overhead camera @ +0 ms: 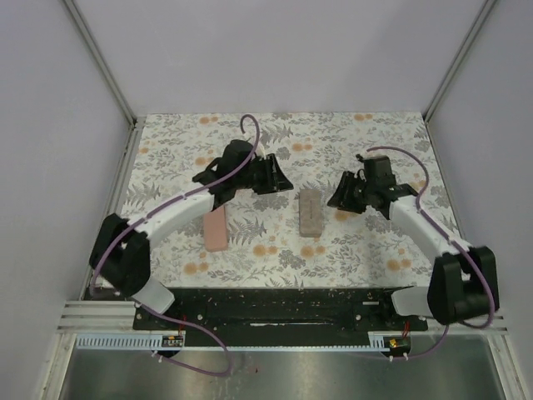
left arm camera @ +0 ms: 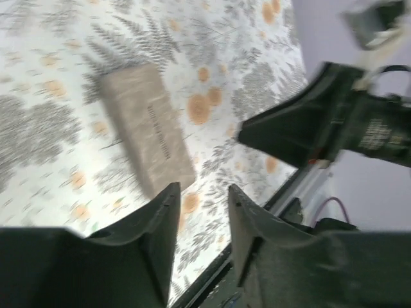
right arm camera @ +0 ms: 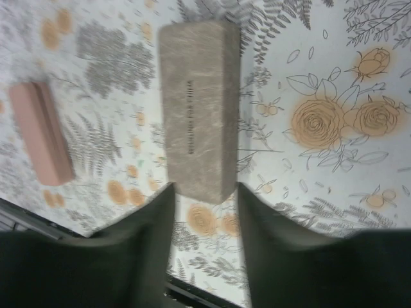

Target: Organize the sunglasses

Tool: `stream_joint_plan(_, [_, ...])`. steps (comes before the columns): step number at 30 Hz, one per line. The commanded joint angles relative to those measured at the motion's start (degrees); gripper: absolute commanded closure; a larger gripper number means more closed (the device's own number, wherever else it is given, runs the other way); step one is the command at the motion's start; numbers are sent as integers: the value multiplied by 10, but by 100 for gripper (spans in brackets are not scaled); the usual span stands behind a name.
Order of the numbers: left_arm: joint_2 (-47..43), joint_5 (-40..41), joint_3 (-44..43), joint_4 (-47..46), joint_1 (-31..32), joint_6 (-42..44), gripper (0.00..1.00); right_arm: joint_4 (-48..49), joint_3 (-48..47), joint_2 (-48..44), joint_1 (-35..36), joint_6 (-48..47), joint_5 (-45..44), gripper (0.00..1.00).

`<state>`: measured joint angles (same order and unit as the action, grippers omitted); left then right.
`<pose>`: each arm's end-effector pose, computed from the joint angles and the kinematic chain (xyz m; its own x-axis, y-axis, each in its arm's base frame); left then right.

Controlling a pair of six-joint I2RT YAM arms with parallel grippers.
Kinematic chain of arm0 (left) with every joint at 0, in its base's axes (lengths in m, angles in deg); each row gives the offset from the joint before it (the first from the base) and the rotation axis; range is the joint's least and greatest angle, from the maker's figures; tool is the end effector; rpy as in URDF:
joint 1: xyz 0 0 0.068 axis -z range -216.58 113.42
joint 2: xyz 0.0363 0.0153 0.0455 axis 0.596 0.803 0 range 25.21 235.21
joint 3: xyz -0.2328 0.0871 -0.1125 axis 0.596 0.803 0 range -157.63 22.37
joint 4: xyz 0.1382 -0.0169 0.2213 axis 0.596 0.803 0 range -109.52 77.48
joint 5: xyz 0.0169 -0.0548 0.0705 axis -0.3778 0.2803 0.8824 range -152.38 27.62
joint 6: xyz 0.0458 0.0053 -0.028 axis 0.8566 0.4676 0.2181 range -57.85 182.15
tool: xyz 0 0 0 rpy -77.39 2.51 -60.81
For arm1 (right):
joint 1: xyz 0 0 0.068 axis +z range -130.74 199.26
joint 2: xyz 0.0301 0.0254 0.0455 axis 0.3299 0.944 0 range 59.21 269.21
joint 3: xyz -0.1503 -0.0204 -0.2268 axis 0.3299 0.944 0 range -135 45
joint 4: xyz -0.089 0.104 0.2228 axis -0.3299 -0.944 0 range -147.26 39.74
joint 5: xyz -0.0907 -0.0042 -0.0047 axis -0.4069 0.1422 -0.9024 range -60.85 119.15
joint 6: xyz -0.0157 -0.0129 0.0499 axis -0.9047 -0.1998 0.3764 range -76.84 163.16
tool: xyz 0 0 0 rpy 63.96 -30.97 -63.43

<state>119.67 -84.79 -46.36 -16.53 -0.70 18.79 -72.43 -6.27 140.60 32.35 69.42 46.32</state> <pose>0.3007 -0.2343 0.2729 -0.8411 -0.1748 -0.5119 0.3237 0.5955 -0.7352 0.2788 0.0755 0.2181 -0.8646 0.2330 -0.4452 -0.0108 0.8771 0.4801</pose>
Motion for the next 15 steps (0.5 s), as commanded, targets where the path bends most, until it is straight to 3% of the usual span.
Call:
stream_joint_plan(1, [-141,138,35,173,-5,88,57,-53,-5,-152,4,-24,-32,39])
stream_joint_plan(2, [-180,160,37,194,-5,97,52,-63,-7,-185,3,-24,-40,26])
stream_joint_plan(3, [-219,187,40,217,-5,106,37,-73,-10,-219,3,-22,-54,9])
stream_joint_plan(4, [-253,212,43,235,-5,111,18,-85,-15,-246,3,-17,-70,1])
stream_joint_plan(5, [-294,240,45,252,-5,114,1,-97,-20,-277,4,-12,-88,0])
stream_joint_plan(10, [-519,365,141,230,-5,131,1,-117,-12,-408,3,5,-136,1])
stream_joint_plan(15, [-672,401,257,195,-5,123,1,-124,37,-524,3,15,-197,1])
